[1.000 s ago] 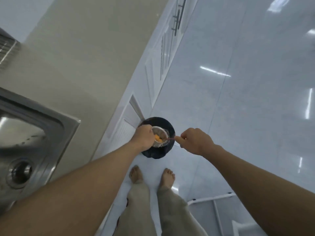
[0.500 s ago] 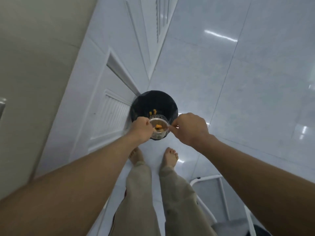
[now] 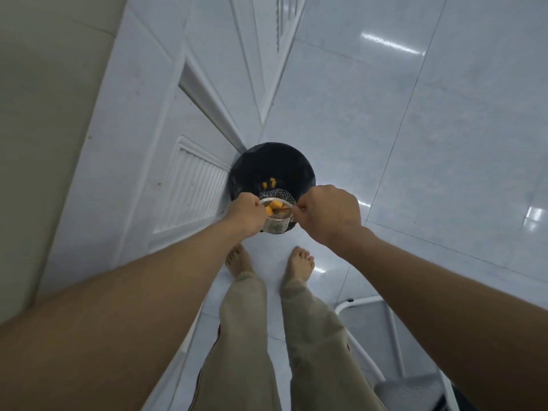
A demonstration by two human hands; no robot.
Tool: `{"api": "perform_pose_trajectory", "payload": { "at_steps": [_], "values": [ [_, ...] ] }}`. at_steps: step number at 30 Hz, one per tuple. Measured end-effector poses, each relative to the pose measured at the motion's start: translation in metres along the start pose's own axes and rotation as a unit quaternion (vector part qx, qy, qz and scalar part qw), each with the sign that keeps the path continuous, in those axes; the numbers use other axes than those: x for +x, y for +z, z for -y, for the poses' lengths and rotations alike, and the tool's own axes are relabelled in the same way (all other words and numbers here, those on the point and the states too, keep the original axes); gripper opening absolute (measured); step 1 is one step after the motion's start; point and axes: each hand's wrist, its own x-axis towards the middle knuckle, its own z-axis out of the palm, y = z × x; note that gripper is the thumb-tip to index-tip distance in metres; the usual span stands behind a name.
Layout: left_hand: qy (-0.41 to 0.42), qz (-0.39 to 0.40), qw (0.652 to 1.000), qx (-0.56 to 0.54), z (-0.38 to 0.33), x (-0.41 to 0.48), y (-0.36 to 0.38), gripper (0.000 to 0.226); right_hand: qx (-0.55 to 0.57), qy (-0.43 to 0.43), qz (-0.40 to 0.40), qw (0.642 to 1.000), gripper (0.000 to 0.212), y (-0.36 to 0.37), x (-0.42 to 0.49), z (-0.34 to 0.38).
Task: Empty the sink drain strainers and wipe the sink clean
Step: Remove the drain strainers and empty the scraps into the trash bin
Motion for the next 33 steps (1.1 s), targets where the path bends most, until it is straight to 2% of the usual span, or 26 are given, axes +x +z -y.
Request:
{"api": "perform_pose_trajectory", "payload": {
  "at_steps": [4,10,19,23,27,33],
  "values": [
    [0.006,-0.009,1.0,0.013,0.0,0.0,-0.002,0.038,0.013,0.005,-0.028,1.0,0.036,-0.004,0.002,0.0],
    [0.012,0.001,1.0,-0.011,0.006,-0.001,-0.004,0.039,0.014,-0.004,0.04,0.999,0.037,-0.002,0.002,0.004],
    [0.007,-0.001,1.0,0.001,0.016,-0.003,-0.003,0.037,0.033,0.009,-0.052,0.998,0.035,0.009,-0.007,0.003],
    [0.015,-0.003,1.0,0.001,0.017,-0.004,-0.004,0.039,0.015,-0.013,0.006,1.0,0.043,0.011,-0.005,0.003],
    [0.02,0.009,1.0,-0.006,0.019,-0.005,-0.003,0.037,0.022,-0.025,0.038,0.999,0.036,0.018,-0.003,0.008],
    [0.023,0.016,1.0,-0.006,0.021,-0.009,-0.001,0.028,0.033,-0.004,-0.013,0.999,0.034,0.018,-0.007,0.008]
  ]
}}
